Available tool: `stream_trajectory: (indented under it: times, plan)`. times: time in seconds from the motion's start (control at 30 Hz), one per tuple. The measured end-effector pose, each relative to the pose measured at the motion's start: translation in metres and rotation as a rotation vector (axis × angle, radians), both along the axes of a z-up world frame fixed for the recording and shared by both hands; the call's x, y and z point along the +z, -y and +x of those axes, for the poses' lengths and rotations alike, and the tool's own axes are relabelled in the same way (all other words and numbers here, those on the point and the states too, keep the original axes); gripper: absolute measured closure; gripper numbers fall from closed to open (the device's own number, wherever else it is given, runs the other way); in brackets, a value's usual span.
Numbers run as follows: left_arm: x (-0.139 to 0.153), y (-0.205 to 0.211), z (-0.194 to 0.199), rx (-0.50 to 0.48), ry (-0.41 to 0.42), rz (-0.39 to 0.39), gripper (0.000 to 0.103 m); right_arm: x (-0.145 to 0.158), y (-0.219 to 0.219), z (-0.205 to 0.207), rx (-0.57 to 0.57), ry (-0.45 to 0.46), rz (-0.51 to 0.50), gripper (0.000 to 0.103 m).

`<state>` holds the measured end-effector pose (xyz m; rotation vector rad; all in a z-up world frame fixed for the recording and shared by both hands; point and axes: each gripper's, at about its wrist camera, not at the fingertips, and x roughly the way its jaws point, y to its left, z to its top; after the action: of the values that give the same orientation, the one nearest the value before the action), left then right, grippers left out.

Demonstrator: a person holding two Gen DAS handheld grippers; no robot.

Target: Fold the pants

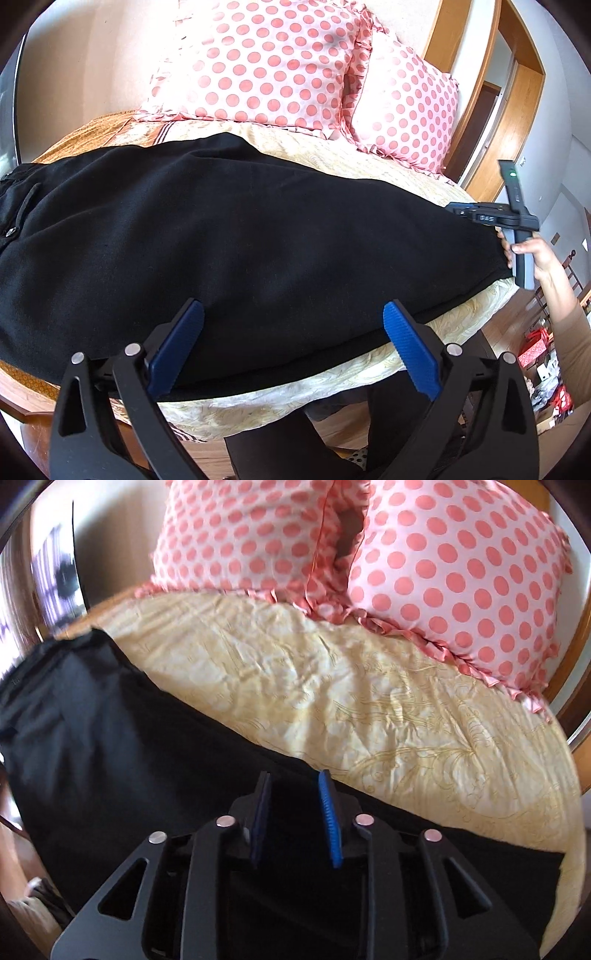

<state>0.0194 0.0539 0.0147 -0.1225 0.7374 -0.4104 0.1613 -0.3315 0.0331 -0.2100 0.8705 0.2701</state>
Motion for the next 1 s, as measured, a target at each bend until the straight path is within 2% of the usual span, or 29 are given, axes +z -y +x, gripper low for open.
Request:
stream_trajectory:
  times: [0.13,0.17,0.2,0.33,0.57,0.63,0.67,0.7,0.73,0.77,0.8,0.87,1.0]
  plan:
    - [0.0,0.002,0.001,-0.011,0.0,0.003,0.003,-0.01,0.0,0.006,0.049,-0.031,-0.041,0.072]
    - [0.0,0.002,0.001,-0.012,0.001,0.001,0.002,-0.01,0.0,0.006,0.054,-0.032,-0.036,0.076]
    - [0.0,0.002,0.0,-0.01,0.003,0.004,0.002,-0.009,-0.001,0.004,0.066,-0.037,-0.022,0.086]
    - [-0.001,0.004,-0.001,-0.006,0.014,0.015,0.002,-0.008,-0.008,-0.002,0.067,0.011,-0.06,0.1]
    - [-0.001,0.003,-0.001,-0.006,0.014,0.006,0.002,-0.013,0.0,0.016,-0.013,0.02,-0.076,0.101]
    - [-0.001,0.004,-0.001,-0.006,0.018,0.009,0.002,-0.011,0.005,0.017,-0.044,-0.005,-0.054,0.098]
    - [-0.001,0.004,-0.002,-0.007,0.02,0.011,0.002,-0.009,0.01,0.017,-0.073,-0.019,-0.031,0.091]
    - [-0.002,0.004,-0.002,-0.008,0.021,0.012,0.002,-0.006,0.018,0.014,-0.111,-0.019,-0.009,0.077]
    - [-0.002,0.004,-0.002,-0.008,0.022,0.01,0.002,0.0,0.029,0.006,-0.153,0.003,0.022,0.058]
    - [-0.001,0.003,-0.002,-0.007,0.024,0.008,0.002,0.005,0.039,-0.003,-0.184,0.026,0.043,0.051]
    - [-0.001,0.003,-0.002,-0.008,0.024,0.007,0.002,0.01,0.05,-0.012,-0.22,0.051,0.061,0.048]
    - [-0.001,0.003,-0.002,-0.012,0.023,0.007,0.002,0.018,0.084,-0.035,-0.328,0.079,0.106,0.048]
    - [-0.001,0.003,-0.002,-0.018,0.024,0.014,0.002,0.022,0.165,-0.084,-0.634,0.07,0.174,0.048]
